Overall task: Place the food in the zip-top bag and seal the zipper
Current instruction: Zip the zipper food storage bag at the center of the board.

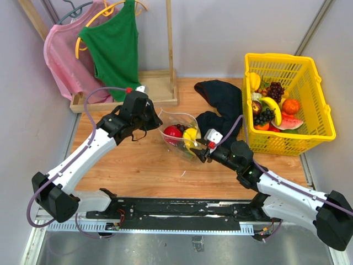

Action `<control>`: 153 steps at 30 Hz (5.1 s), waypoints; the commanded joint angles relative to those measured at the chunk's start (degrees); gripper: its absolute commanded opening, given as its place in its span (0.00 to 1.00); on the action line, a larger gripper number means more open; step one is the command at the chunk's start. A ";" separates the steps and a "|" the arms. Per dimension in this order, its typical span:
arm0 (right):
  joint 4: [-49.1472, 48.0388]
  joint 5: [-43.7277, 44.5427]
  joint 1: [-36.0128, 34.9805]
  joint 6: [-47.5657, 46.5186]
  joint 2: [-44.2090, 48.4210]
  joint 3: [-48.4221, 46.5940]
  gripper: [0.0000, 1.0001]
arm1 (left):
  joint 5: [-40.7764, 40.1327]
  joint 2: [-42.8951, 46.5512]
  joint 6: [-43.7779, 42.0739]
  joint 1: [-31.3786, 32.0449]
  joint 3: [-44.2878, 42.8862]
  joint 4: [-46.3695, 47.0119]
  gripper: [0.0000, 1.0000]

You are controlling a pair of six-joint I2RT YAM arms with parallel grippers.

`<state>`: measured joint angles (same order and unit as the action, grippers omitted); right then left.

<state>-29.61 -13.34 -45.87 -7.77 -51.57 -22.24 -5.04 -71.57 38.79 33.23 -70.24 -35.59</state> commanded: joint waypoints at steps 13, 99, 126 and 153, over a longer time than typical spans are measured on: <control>-1.36 0.25 0.47 -5.52 5.82 -3.57 0.01 | 0.69 3.19 -8.77 0.16 -0.27 1.98 0.17; 6.98 -10.86 0.49 -5.55 5.48 -8.80 0.54 | 50.49 -1.39 -83.93 12.69 0.24 9.68 0.00; 1.57 -13.45 3.50 -1.02 3.76 -6.97 0.01 | 38.84 3.40 -78.38 12.64 3.66 8.79 0.00; 1.07 -20.10 5.49 -0.32 4.45 -8.18 0.24 | 43.31 4.20 -76.36 12.65 5.30 14.00 0.00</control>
<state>-25.65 -31.62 -41.41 -8.27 -47.55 -29.34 35.73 -66.85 -37.65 45.93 -64.82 -23.57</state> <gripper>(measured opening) 0.214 0.057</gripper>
